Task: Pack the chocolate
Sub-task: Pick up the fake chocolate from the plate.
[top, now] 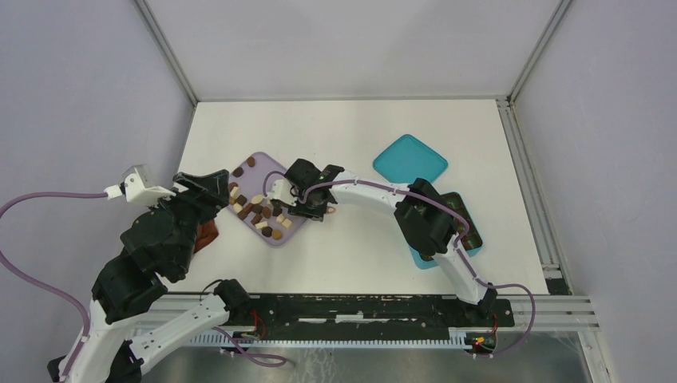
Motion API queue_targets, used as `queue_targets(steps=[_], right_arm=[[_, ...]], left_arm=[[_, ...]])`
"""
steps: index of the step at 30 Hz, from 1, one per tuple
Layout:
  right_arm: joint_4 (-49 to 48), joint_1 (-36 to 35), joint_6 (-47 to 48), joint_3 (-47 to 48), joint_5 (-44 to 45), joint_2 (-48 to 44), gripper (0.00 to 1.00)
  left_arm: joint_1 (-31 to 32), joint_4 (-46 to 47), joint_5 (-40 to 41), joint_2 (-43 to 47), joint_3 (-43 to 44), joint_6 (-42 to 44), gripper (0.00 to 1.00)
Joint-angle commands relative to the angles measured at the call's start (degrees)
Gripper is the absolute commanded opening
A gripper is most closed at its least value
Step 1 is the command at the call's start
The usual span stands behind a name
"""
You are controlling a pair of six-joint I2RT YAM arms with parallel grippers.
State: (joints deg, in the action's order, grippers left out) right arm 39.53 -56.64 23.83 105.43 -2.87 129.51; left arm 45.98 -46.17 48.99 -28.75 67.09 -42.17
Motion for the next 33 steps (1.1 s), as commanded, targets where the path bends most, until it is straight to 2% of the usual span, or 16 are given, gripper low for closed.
queue_targets(steps=[1,9,17,21,26,33], right_arm=[[-0.78,-0.31,-0.72,2.50,0.59,1.00,0.45],[-0.81,-0.52,-0.88,2.51,0.59,1.35,0.48],[-0.91,-0.75,-0.72,2.93,1.19,1.82,0.44],[-0.77,-0.74,-0.55,2.81,1.71,1.88,0.36],[-0.61,-0.66,-0.20,2.21,2.34,0.39,0.17],[-0.61,0.07,-0.37,0.27,-0.70,-4.63,0.10]], left_arm=[[-0.19,1.88,0.36,-0.77,0.14,-1.42,0.74],[-0.16,2.27,0.24,-1.03,0.24,-1.18,0.74],[-0.20,2.45,0.20,-1.22,0.41,-1.07,0.74],[-0.19,2.40,0.23,-1.22,0.36,-1.07,0.74],[-0.16,2.41,0.09,-1.09,0.20,-1.11,0.74],[-0.19,2.40,0.12,-0.48,-0.18,-1.23,0.74]])
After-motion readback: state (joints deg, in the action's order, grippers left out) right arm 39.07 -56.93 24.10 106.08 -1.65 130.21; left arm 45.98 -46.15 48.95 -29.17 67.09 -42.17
